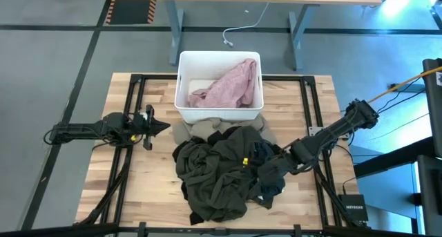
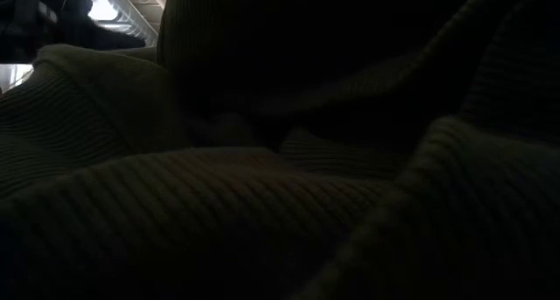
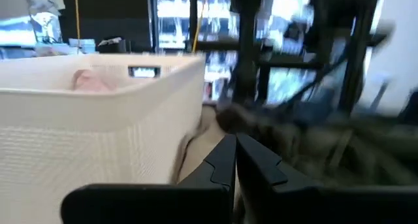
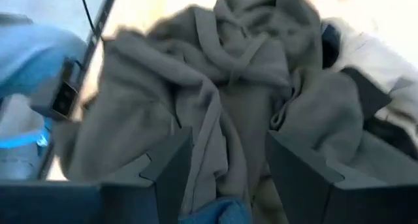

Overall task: Sort clothes
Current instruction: Put the blue short into the white bin

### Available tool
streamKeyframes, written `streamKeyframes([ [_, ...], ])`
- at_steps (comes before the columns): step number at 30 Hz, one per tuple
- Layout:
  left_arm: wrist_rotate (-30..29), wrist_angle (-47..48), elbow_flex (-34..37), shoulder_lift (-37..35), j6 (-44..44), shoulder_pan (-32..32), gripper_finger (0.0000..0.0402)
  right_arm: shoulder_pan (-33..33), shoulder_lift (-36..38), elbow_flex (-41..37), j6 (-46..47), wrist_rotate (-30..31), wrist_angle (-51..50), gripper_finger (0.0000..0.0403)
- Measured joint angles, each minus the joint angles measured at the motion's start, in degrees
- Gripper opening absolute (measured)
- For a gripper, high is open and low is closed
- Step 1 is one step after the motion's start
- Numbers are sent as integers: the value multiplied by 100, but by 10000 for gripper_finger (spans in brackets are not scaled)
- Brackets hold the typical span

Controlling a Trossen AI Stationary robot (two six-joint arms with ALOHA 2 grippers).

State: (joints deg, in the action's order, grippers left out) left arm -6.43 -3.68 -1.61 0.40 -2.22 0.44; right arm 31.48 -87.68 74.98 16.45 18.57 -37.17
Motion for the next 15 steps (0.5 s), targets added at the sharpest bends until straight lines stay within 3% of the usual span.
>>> streamKeyframes([
  [5,47,-1109,0,0,-866,-4,8,-118,-31,-83,372,-77,-424,222],
  [10,584,-2020,0,42,-564,-6,8,-111,-20,153,1207,-277,-1369,258],
  [15,638,-2309,-109,248,-236,-3,8,-107,-66,-239,1857,-518,-1817,284],
])
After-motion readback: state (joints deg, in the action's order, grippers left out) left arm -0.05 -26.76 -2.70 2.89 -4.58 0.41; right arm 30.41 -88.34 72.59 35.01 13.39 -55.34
